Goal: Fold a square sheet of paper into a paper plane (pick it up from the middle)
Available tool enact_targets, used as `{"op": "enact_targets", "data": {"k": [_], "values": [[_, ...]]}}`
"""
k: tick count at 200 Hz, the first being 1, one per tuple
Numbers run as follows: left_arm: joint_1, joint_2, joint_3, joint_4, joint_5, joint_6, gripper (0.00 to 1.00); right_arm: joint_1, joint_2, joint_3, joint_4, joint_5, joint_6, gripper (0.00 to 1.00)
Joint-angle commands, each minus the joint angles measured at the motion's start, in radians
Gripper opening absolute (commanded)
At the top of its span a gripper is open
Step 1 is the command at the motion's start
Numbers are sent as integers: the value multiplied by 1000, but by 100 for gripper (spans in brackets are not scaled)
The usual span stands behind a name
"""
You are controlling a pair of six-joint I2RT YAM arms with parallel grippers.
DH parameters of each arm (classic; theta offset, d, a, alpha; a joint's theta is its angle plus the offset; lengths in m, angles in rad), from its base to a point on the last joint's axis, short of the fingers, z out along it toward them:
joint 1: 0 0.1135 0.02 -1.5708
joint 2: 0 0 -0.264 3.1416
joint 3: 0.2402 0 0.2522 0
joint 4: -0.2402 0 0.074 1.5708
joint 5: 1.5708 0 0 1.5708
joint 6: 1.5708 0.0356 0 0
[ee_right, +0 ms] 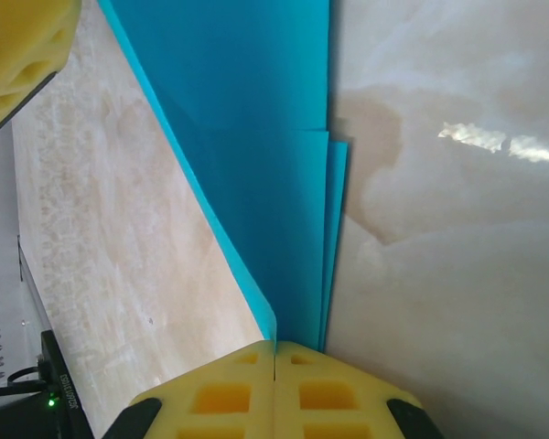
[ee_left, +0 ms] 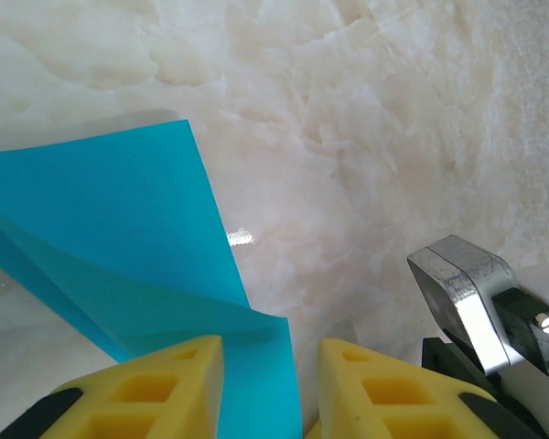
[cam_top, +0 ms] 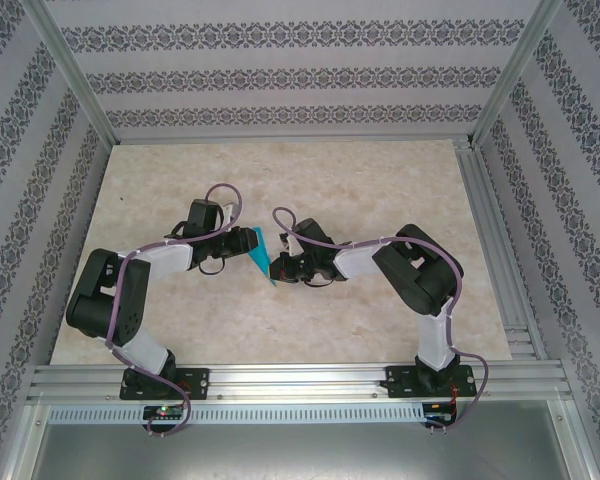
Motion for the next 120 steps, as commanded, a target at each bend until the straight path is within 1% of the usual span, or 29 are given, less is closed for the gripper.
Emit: {"op": "enact_targets", "data": {"k": [1, 49, 120], "values": [[14, 30, 11, 53, 13, 25, 32, -13, 41, -27, -55, 44, 0, 0], [18, 76, 39, 20, -23, 64, 30, -13, 45, -18, -64, 44, -5, 0], [24, 112, 46, 36, -21, 104, 29, -12, 47, -17, -78, 45, -15, 0]]}}
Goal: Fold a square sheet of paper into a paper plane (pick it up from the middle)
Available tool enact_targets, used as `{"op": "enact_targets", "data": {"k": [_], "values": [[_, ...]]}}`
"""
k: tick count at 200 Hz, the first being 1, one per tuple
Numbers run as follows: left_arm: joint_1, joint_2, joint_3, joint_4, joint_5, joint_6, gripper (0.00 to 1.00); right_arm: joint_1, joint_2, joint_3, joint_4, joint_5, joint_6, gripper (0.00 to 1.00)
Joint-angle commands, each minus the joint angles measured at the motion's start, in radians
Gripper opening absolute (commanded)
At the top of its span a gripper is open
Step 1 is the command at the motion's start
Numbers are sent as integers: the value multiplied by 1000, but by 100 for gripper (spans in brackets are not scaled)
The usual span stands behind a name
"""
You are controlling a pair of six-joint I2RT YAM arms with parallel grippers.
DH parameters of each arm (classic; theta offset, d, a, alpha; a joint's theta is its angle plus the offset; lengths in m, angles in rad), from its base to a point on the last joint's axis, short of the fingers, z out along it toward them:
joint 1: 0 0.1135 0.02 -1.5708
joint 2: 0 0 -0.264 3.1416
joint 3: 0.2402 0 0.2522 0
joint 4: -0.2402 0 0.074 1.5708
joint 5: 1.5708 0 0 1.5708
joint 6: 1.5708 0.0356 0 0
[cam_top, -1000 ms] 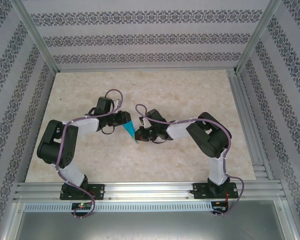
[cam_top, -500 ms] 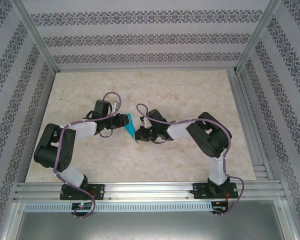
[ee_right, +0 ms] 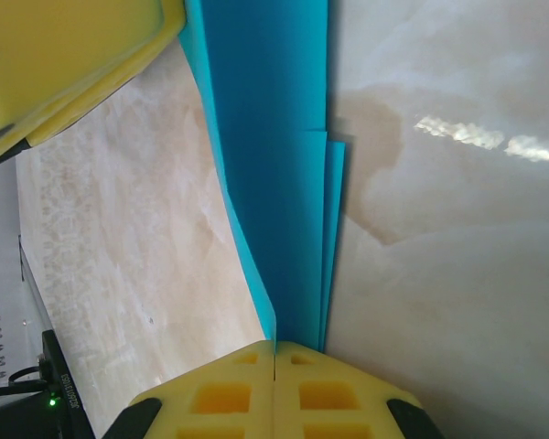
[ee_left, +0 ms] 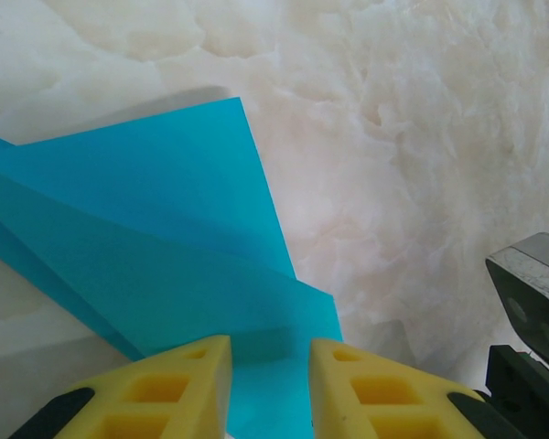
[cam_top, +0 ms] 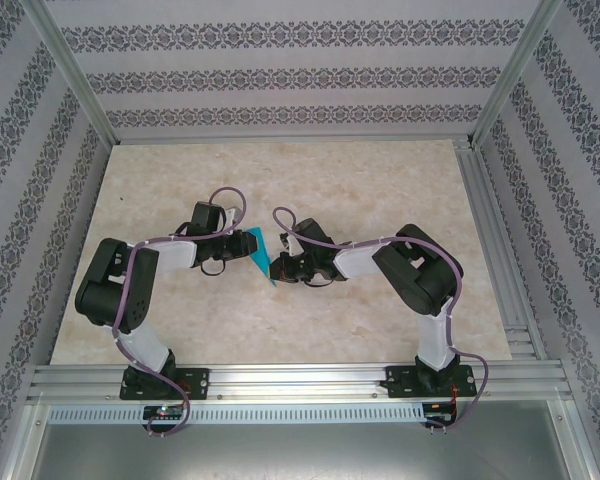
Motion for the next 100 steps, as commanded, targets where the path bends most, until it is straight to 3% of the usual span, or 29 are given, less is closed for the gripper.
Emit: {"op": "enact_targets", "data": {"k": [1, 100], "values": [[17, 26, 32, 32, -13, 50, 29, -12, 46, -17, -80, 48, -16, 0], [24, 79, 53, 19, -20, 59, 28, -7, 50, -17, -87, 54, -25, 0]]}}
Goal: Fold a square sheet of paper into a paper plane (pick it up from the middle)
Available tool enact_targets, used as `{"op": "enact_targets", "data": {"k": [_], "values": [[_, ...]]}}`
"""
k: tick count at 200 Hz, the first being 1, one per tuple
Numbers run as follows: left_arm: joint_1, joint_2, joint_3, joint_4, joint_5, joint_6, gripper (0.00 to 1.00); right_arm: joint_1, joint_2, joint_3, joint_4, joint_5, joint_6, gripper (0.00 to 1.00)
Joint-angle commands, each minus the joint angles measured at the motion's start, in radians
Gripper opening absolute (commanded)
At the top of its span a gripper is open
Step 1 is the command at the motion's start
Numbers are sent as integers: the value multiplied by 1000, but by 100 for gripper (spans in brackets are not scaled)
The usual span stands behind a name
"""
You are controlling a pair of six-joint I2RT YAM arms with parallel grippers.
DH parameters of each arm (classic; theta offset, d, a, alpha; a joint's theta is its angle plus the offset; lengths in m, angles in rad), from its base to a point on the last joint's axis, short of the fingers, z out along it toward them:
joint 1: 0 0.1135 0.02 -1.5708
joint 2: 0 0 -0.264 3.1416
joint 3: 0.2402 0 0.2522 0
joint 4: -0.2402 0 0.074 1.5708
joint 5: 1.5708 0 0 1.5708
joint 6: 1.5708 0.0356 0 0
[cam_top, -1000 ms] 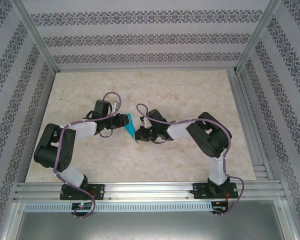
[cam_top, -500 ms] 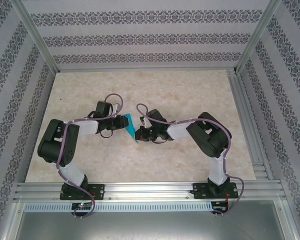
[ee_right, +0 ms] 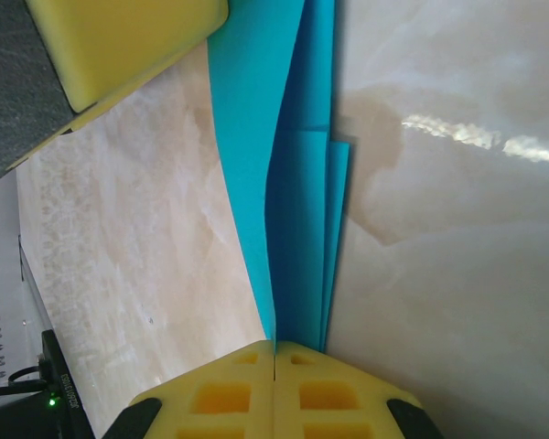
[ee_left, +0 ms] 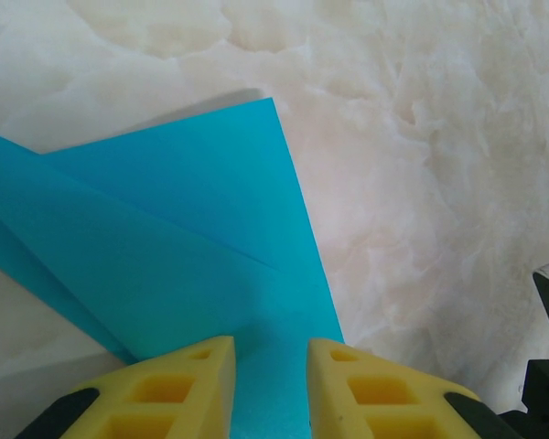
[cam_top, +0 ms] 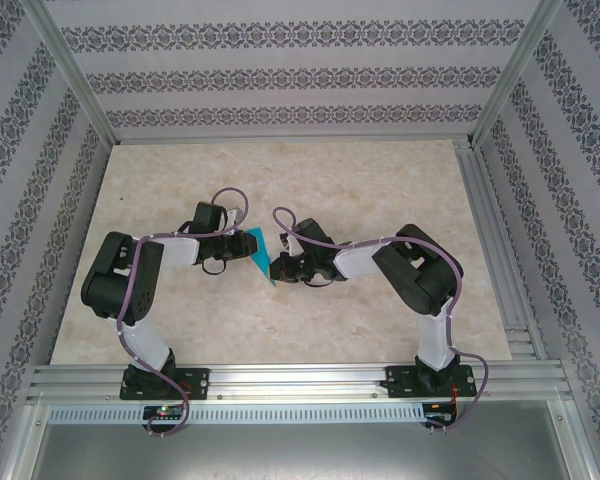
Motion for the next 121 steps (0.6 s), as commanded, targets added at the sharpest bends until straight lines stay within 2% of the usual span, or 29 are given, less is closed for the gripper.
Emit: {"op": "enact_targets", "data": {"k": [1, 26, 72, 121], "values": [[18, 21, 26, 18, -21, 36, 28, -7, 49, -17, -87, 54, -25, 0], [18, 28, 34, -10, -44, 37, 28, -6, 46, -18, -87, 53, -26, 1], [19, 45, 49, -59, -61, 30, 26, -12, -14, -11, -87, 34, -38, 14], [18, 56, 56, -76, -67, 25, 26, -8, -57, -14, -123, -4, -63, 14]]}}
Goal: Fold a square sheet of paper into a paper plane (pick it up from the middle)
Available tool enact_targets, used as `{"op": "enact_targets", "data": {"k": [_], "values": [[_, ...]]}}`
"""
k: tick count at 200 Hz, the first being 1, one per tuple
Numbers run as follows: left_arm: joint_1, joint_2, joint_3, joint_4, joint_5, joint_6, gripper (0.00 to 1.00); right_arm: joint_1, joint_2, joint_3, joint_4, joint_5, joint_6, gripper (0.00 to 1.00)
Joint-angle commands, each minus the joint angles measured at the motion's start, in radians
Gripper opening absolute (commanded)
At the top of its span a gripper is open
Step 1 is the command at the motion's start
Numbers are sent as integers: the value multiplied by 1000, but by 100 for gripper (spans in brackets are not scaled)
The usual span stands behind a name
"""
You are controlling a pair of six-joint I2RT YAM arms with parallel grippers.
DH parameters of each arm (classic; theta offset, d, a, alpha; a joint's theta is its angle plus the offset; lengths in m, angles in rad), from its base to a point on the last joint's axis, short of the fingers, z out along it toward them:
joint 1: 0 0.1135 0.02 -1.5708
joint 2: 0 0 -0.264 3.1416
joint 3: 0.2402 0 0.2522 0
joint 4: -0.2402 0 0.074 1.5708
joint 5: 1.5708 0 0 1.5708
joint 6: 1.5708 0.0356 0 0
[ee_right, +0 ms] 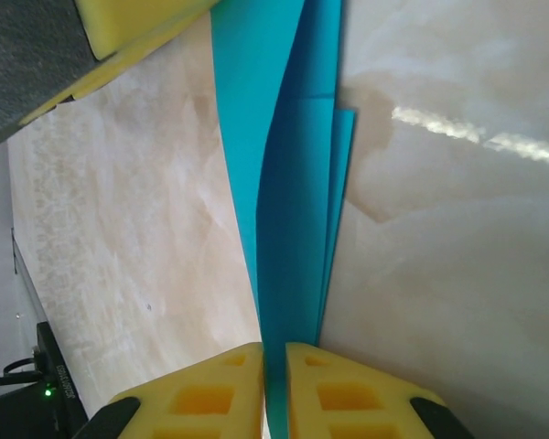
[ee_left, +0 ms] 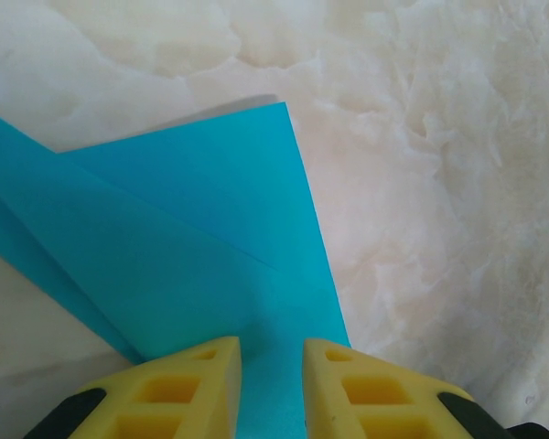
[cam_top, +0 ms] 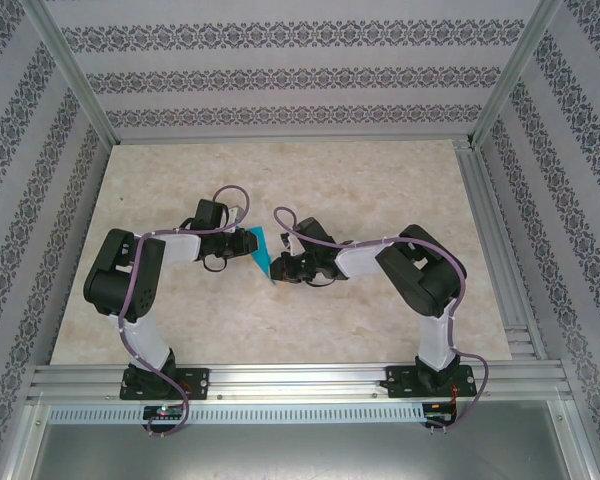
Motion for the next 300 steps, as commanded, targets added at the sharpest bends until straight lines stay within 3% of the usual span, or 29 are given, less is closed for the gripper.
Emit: {"op": "enact_targets", "data": {"k": [1, 69, 140, 184, 300], "values": [[18, 33, 15, -33, -50, 19, 26, -5, -30, -15, -72, -1, -37, 14], [18, 38, 19, -41, -50, 19, 26, 13, -15, -11, -129, -1, -63, 7], [19, 47, 22, -50, -48, 25, 26, -2, -185, -39, -159, 81, -90, 28], [20, 50, 22, -51, -43, 24, 26, -6, -217, 6, -169, 117, -109, 30], [18, 53, 26, -53, -31, 20, 26, 25, 32, 226, -161, 14, -104, 12]]}}
